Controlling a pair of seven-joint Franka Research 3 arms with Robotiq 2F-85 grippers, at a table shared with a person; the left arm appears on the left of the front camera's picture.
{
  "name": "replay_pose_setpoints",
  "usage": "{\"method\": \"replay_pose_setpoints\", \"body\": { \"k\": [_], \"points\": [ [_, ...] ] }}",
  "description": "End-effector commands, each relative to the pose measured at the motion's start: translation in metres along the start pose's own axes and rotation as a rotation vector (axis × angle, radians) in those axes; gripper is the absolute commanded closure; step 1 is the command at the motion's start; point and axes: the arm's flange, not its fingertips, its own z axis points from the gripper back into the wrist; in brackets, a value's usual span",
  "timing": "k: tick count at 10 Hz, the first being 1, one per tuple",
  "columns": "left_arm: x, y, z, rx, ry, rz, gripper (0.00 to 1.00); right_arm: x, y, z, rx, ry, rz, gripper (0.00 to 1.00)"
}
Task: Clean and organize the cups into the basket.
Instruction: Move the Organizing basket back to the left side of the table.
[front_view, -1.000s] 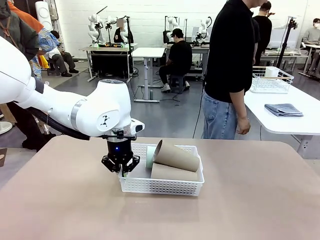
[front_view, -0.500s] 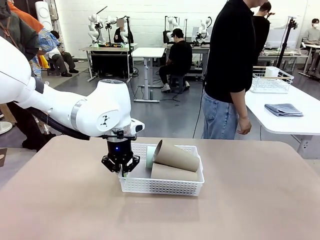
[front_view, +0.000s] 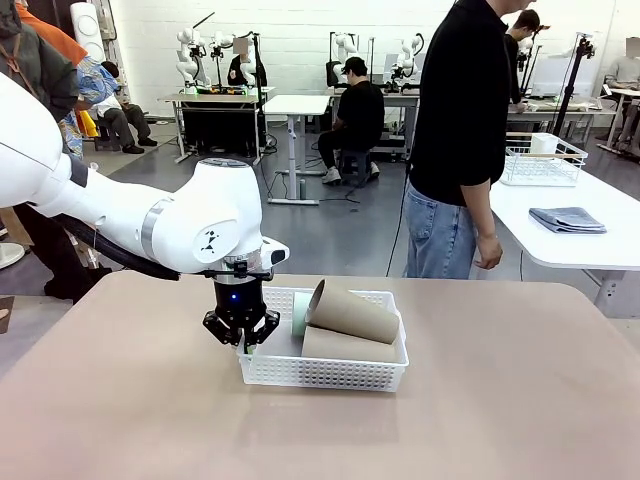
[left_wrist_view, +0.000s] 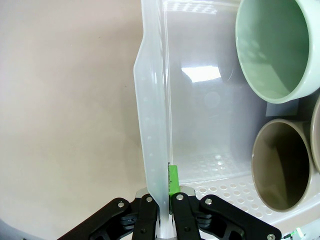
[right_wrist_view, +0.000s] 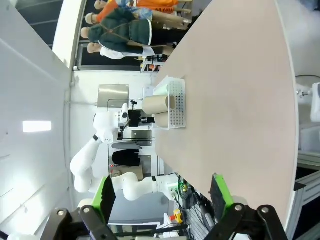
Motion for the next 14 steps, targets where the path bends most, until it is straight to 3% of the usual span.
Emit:
{"method": "replay_pose_setpoints", "body": {
  "k": [1, 5, 6, 8, 11, 14],
  "points": [
    [-0.001, 0.000, 0.001, -0.002, -0.001, 0.002, 1.00, 0.000, 0.004, -0.011, -0.040, -0.007, 0.008, 0.00],
    [-0.001, 0.000, 0.001, -0.002, -0.001, 0.002, 1.00, 0.000, 0.004, -0.011, -0.040, -0.007, 0.008, 0.00],
    [0.000, 0.000, 0.000, 0.000, 0.000, 0.000, 0.96, 0.000, 0.004, -0.011, -0.040, -0.007, 0.008, 0.00],
    [-0.004, 0.068, -0.006, 0.007, 0.037, -0.010, 0.96, 0.000, 0.004, -0.011, -0.040, -0.007, 0.008, 0.00],
    [-0.030, 0.156, 0.020, 0.039, -0.064, -0.020, 0.96, 0.000, 0.004, -0.011, -0.040, -0.007, 0.008, 0.00],
    [-0.024, 0.235, 0.041, 0.005, -0.082, 0.048, 0.96, 0.000, 0.004, -0.011, -0.040, -0.007, 0.008, 0.00]
  ]
}}
